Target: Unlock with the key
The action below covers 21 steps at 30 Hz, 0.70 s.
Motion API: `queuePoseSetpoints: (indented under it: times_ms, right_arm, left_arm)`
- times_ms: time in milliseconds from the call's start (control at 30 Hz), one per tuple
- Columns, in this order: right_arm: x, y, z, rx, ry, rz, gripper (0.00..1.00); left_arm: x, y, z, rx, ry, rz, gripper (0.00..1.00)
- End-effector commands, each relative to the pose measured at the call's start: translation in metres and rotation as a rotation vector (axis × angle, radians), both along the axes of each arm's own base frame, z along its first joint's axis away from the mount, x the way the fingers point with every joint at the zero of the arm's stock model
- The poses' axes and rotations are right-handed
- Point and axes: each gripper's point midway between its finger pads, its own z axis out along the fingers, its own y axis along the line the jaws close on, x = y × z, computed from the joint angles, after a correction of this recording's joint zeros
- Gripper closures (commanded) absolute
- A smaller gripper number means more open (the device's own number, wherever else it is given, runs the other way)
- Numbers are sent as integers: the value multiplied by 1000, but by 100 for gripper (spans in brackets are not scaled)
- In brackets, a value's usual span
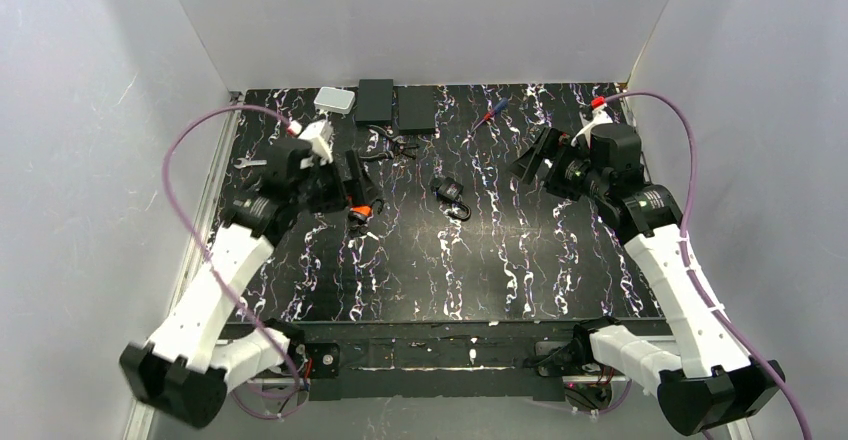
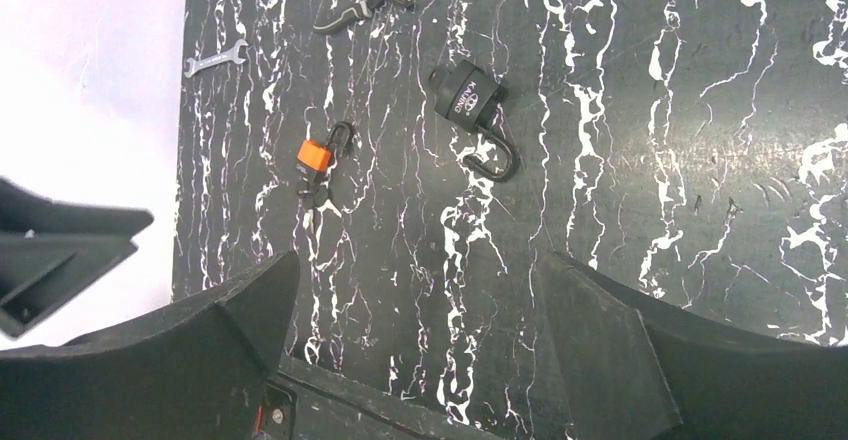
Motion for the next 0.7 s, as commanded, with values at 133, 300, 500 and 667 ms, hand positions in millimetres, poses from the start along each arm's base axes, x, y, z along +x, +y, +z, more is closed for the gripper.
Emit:
queuePoseSetpoints:
  times_ms: [133,300,500,667]
  right_arm:
    - [12,7,14,27,-54,12,2]
    - [8,9,12,46,-69,25,2]
    - [0,10,13,90,-90,24,2]
    - [4,8,21,106,-141,3,2]
  left_arm:
    - [-68,73,-8,151,-91,184,2]
    - [-92,93,-22,169,-147,229,2]
    - [-109,105,-42,192,-94,266,2]
    - [-115,107,-39,160,-136,285,2]
